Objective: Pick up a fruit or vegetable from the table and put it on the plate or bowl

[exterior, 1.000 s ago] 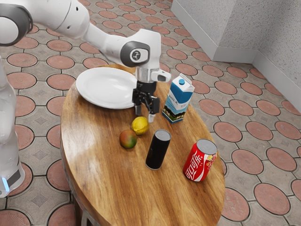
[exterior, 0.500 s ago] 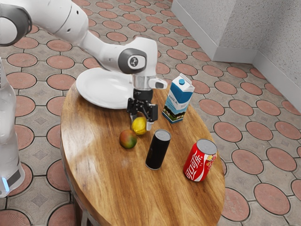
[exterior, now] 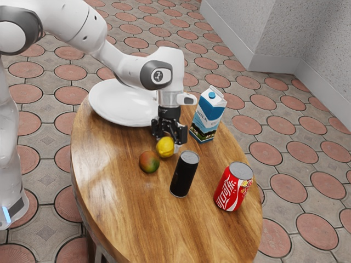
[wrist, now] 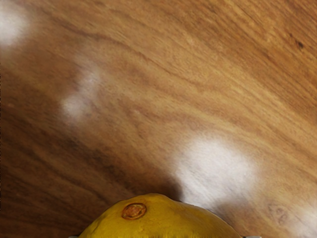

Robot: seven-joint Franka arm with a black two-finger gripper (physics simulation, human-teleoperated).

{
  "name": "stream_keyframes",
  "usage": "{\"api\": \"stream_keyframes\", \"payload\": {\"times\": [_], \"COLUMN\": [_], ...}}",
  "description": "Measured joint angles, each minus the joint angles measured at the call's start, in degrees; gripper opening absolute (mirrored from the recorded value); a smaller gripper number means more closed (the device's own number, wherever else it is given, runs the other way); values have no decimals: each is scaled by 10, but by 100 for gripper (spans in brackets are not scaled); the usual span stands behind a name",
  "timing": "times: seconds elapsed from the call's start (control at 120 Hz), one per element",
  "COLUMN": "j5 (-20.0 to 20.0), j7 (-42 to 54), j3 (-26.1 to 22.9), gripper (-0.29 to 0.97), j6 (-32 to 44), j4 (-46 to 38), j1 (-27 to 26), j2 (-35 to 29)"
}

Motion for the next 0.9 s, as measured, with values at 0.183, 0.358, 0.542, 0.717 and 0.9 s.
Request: {"api": "stream_keyframes", "payload": {"times": [0.183, 0.358, 0.542, 0.717, 0.9], "j5": [50, 77, 83, 83, 77], "j7": [-36, -69, -91, -95, -74], "j3": [-12, -14, -41, -43, -43], "gripper": [33, 33, 33, 34, 58], "j6": [7, 1, -21, -34, -39], "j4": [0, -3, -77, -73, -41], "j1": [-11, 86, 257, 338, 344], "j2": [-114, -150, -238, -207, -195]}}
